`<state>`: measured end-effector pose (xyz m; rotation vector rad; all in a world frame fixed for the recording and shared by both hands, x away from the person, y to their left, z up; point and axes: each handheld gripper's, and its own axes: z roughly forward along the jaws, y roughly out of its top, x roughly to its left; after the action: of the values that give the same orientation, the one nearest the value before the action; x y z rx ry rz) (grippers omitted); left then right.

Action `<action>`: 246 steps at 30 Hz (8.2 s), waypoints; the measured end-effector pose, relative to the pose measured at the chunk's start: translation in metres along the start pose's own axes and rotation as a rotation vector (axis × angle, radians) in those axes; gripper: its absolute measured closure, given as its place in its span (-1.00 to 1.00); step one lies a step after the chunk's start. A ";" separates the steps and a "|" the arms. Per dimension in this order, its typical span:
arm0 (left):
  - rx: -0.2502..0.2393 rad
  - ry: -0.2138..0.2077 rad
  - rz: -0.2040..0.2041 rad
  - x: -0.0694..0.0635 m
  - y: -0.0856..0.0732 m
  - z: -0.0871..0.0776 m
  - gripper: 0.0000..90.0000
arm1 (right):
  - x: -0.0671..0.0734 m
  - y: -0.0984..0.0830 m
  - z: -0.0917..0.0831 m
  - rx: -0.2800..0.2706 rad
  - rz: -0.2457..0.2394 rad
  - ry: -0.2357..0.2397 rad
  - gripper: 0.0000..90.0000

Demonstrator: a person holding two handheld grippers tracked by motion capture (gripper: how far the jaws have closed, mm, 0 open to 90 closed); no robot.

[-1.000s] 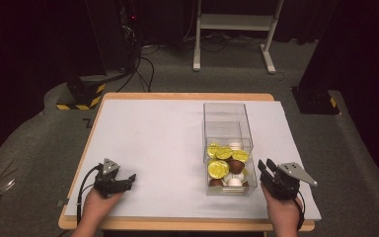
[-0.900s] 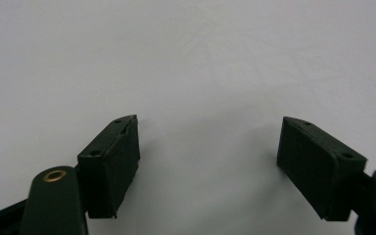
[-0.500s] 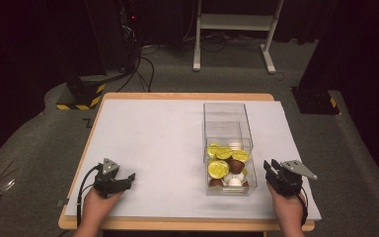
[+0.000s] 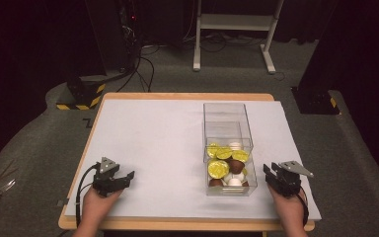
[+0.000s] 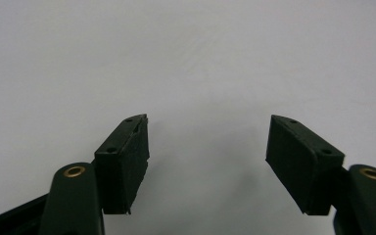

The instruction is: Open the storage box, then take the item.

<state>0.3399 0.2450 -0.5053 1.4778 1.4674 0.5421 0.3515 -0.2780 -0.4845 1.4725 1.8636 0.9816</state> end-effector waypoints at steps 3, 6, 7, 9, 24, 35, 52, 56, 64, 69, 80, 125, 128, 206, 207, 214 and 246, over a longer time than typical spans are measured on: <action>0.004 -0.031 -0.003 -0.009 0.004 -0.001 -0.27 | -0.001 -0.003 0.000 -0.003 -0.027 -0.007 0.44; -0.007 -0.051 0.001 -0.019 0.008 -0.003 -0.27 | -0.001 -0.007 0.003 0.007 -0.039 0.000 0.46; -0.015 -0.063 -0.006 -0.023 0.010 -0.004 -0.27 | -0.001 -0.008 0.003 0.011 -0.038 0.004 0.47; -0.028 -0.081 0.014 -0.032 0.014 -0.006 -0.28 | 0.000 -0.008 0.002 0.012 -0.050 0.012 0.49; -0.069 -0.176 0.027 -0.065 0.032 -0.005 -0.33 | -0.002 -0.007 0.007 0.040 -0.031 0.023 0.35; -0.081 -0.251 0.047 -0.090 0.041 -0.002 -0.33 | -0.001 -0.006 0.006 0.037 -0.044 0.024 0.27; -0.083 -0.338 0.098 -0.128 0.052 0.000 -0.33 | -0.002 -0.007 0.009 0.049 -0.048 0.039 0.21; -0.091 -0.357 0.080 -0.135 0.053 0.000 -0.32 | -0.003 -0.007 0.010 0.051 -0.049 0.041 0.20; -0.089 -0.386 0.090 -0.146 0.056 0.001 -0.32 | -0.002 -0.007 0.009 0.055 -0.050 0.044 0.20; -0.097 -0.412 0.070 -0.155 0.058 0.001 -0.32 | -0.002 -0.007 0.011 0.063 -0.057 0.045 0.20; -0.072 -0.447 0.100 -0.171 0.063 0.003 -0.32 | -0.003 -0.008 0.012 0.070 -0.050 0.047 0.19; 0.068 -0.545 0.281 -0.257 0.031 0.041 -0.40 | -0.005 -0.007 0.015 0.085 -0.017 0.072 0.20; 0.084 -0.539 0.308 -0.261 0.029 0.046 -0.39 | -0.005 -0.007 0.015 0.085 -0.011 0.071 0.20; -0.122 -0.587 0.261 -0.251 0.038 0.036 -0.14 | -0.009 -0.008 0.013 0.071 0.027 0.080 0.20; -0.120 -0.586 0.256 -0.251 0.038 0.036 -0.14 | -0.009 -0.008 0.013 0.072 0.026 0.080 0.20; -0.133 -0.583 0.227 -0.249 0.040 0.035 -0.14 | -0.009 -0.009 0.013 0.070 0.025 0.082 0.20; -0.180 -0.509 0.171 -0.208 0.051 0.025 -0.14 | -0.007 -0.009 0.013 0.074 0.015 0.074 0.20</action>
<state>0.3491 0.0512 -0.4103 1.4687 0.8804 0.3517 0.3584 -0.2838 -0.4994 1.5132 1.9634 0.9962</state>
